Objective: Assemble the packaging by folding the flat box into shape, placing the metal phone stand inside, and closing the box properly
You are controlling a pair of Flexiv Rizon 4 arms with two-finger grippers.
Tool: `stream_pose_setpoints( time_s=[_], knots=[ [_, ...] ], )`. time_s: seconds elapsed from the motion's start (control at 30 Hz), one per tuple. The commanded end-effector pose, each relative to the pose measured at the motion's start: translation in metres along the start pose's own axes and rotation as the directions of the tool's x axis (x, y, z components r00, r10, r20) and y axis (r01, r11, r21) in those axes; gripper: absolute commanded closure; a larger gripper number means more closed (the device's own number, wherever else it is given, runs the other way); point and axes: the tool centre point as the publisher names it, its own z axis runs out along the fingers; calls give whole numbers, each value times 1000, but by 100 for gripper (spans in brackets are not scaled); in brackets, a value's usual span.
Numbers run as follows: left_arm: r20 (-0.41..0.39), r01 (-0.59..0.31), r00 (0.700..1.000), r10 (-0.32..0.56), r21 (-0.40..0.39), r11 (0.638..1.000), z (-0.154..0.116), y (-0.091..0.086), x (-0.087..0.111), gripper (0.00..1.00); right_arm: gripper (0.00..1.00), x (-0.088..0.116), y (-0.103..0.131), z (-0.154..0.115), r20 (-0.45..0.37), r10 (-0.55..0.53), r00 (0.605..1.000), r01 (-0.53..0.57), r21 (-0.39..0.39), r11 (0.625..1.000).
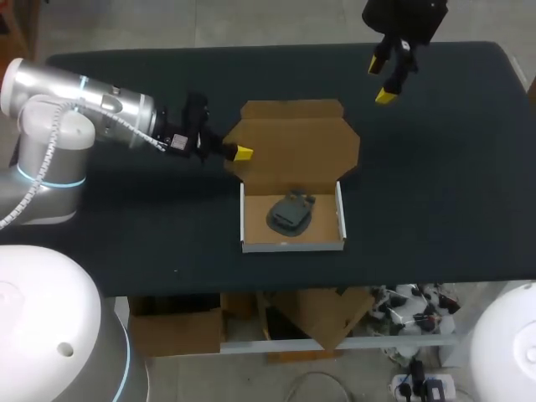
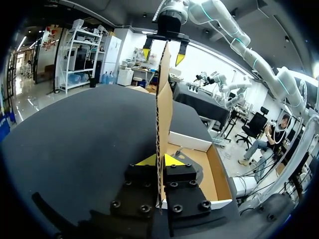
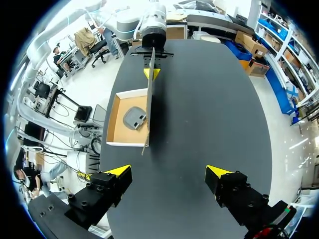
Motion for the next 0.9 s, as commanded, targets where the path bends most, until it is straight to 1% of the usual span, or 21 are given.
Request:
stream_pose_setpoints(
  time_s=[0.03, 0.2, 0.27, 0.3, 0.67, 0.9],
  knots=[
    [-1, 0, 1000, 0, 2, 1000, 2, 1, -1, 93, 0, -3, 0, 0, -7, -1, 1000, 1, 2, 1000],
    [-2, 2, 1000, -2, 6, 1000, 2, 1, -2, 93, 0, -4, 0, 0, -11, 0, 1000, 0, 2, 1000],
    [-1, 1, 1000, -1, 7, 1000, 2, 1, -2, 96, 0, -4, 0, 1, -13, -1, 1000, 1, 2, 1000],
    [-1, 2, 1000, -2, 8, 1000, 2, 1, -2, 100, 0, -5, 0, 1, -13, -1, 1000, 1, 2, 1000],
    [3, -14, 1000, 14, 35, 999, -1, 2, -3, 100, 0, -6, 0, 1, -16, 0, 1000, 1, 3, 1000],
    [3, -14, 1000, 14, 35, 999, -1, 2, -3, 100, 0, -9, -1, 1, -16, -5, 1000, 5, -5, 1000]
  ],
)
